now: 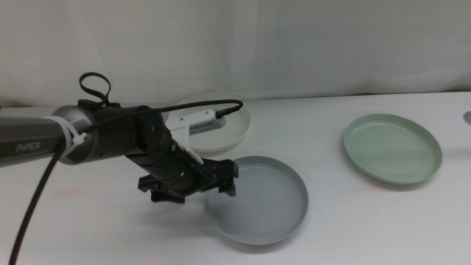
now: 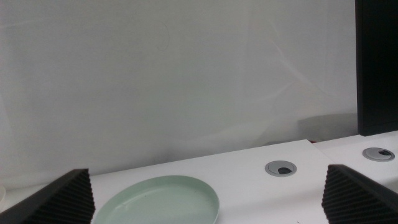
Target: Stack the three bowls on top of each other.
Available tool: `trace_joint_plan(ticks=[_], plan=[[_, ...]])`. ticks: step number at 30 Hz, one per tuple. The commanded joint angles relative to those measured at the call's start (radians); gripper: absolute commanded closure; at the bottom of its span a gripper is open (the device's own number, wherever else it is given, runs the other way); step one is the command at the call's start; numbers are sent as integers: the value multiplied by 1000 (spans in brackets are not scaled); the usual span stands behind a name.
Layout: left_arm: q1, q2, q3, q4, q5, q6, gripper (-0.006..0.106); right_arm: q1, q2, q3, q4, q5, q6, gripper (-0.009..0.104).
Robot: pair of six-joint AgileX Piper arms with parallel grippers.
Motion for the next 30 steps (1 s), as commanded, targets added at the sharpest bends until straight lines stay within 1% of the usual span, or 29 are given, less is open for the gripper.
trace_joint_plan(ticks=[1,4,6,9,11,13,14,17,20,22,25,30], plan=[[-4,-34,2,-7,-30,22,9,-5,-4,15,0,-9,-6,-8],[-2,-85,2,-1,-72,47,9,-5,-4,15,0,-9,-6,-8],[-2,-130,2,41,-105,52,9,-5,-4,15,0,-9,-6,-8],[-2,-219,2,166,-144,43,9,-5,-4,15,0,-9,-6,-8],[4,-283,2,290,-150,-6,9,-5,-4,15,0,-9,-6,-8],[27,-341,2,354,-113,-71,9,-5,-4,15,0,-9,-6,-8],[48,-374,2,360,-75,-101,9,-5,-4,15,0,-9,-6,-8],[111,-467,2,366,39,-101,9,-5,-4,15,0,-9,-6,-8],[149,-556,2,428,119,-99,9,-5,-4,15,0,-9,-6,-8],[155,-605,2,465,133,-102,9,-5,-4,15,0,-9,-6,-8],[158,-633,2,474,130,-104,9,-5,-4,15,0,-9,-6,-8],[158,-580,-6,518,72,-144,9,-5,-4,15,0,-9,-6,-8]])
